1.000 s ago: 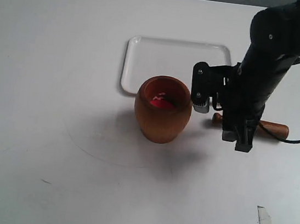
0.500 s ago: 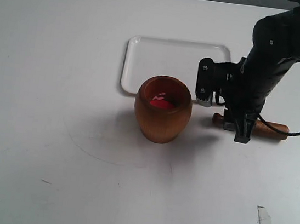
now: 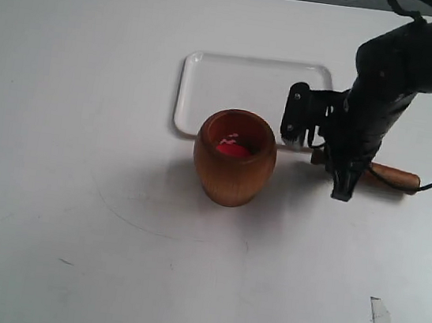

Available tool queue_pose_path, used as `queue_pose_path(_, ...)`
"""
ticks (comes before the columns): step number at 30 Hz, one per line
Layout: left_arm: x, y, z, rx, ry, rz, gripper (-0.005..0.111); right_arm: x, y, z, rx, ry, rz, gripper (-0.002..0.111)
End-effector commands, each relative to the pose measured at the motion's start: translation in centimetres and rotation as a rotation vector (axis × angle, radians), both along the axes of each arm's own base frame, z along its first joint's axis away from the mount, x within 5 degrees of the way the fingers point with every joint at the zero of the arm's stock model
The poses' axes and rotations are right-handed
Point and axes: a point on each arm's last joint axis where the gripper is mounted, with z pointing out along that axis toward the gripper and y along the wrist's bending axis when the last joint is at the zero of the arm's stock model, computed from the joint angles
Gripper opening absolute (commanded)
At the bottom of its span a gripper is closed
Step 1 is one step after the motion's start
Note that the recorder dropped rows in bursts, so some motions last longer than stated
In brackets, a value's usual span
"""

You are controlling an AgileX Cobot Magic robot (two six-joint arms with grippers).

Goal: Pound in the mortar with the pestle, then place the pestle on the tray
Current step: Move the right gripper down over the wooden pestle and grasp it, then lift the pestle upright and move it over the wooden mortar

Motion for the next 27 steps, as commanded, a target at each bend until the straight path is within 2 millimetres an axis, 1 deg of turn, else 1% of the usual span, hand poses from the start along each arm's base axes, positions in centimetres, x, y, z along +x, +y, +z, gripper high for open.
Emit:
queue_pose_path(1,0.0,-0.1,0.0,-0.015,-0.004,-0.006,0.0,1.5,0.1,6.4,0.368,-0.314,-0.257,0.0)
queue_pose_path(2,0.0,-0.1,0.0,-0.015,-0.004,-0.006,0.0,1.6,-0.1,7.8,0.483,-0.368,-0.317,0.0)
queue_pose_path(3,0.0,-0.1,0.0,-0.015,-0.004,-0.006,0.0,1.1,-0.5,10.4,0.674,-0.462,-0.39,0.0)
queue_pose_path(4,0.0,-0.1,0.0,-0.015,-0.004,-0.006,0.0,0.4,-1.1,11.8,0.785,-0.512,-0.442,0.0)
queue_pose_path(5,0.0,-0.1,0.0,-0.015,-0.004,-0.006,0.0,-0.8,-1.8,13.1,0.942,-0.601,-0.487,0.0)
queue_pose_path(7,0.0,-0.1,0.0,-0.015,-0.004,-0.006,0.0,-2.7,-3.0,14.3,1.111,-0.698,-0.541,0.0)
queue_pose_path(9,0.0,-0.1,0.0,-0.015,-0.004,-0.006,0.0,-4.6,-4.2,15.0,1.294,-0.744,-0.593,0.0)
queue_pose_path(11,0.0,-0.1,0.0,-0.015,-0.004,-0.006,0.0,-6.6,-4.8,15.2,1.527,-0.71,-0.62,0.0)
queue_pose_path(13,0.0,-0.1,0.0,-0.015,-0.004,-0.006,0.0,-8.6,-4.7,14.9,1.703,-0.612,-0.551,0.0)
queue_pose_path(15,0.0,-0.1,0.0,-0.015,-0.004,-0.006,0.0,-9.9,-4.1,14.3,1.736,-0.531,-0.433,0.0)
queue_pose_path(17,0.0,-0.1,0.0,-0.015,-0.004,-0.006,0.0,-10.9,-3.0,13.4,1.678,-0.447,-0.284,0.0)
queue_pose_path(18,0.0,-0.1,0.0,-0.015,-0.004,-0.006,0.0,-11.2,-2.5,12.9,1.658,-0.401,-0.243,0.0)
queue_pose_path(21,0.0,-0.1,0.0,-0.015,-0.004,-0.006,0.0,-11.7,-1.1,11.7,1.618,-0.317,-0.193,0.0)
queue_pose_path(23,0.0,-0.1,0.0,-0.015,-0.004,-0.006,0.0,-11.9,-0.3,11.3,1.611,-0.309,-0.139,0.0)
queue_pose_path(25,0.0,-0.1,0.0,-0.015,-0.004,-0.006,0.0,-12.3,0.6,10.9,1.636,-0.301,-0.064,0.0)
queue_pose_path(27,0.0,-0.1,0.0,-0.015,-0.004,-0.006,0.0,-12.4,1.3,10.5,1.678,-0.292,-0.034,0.0)
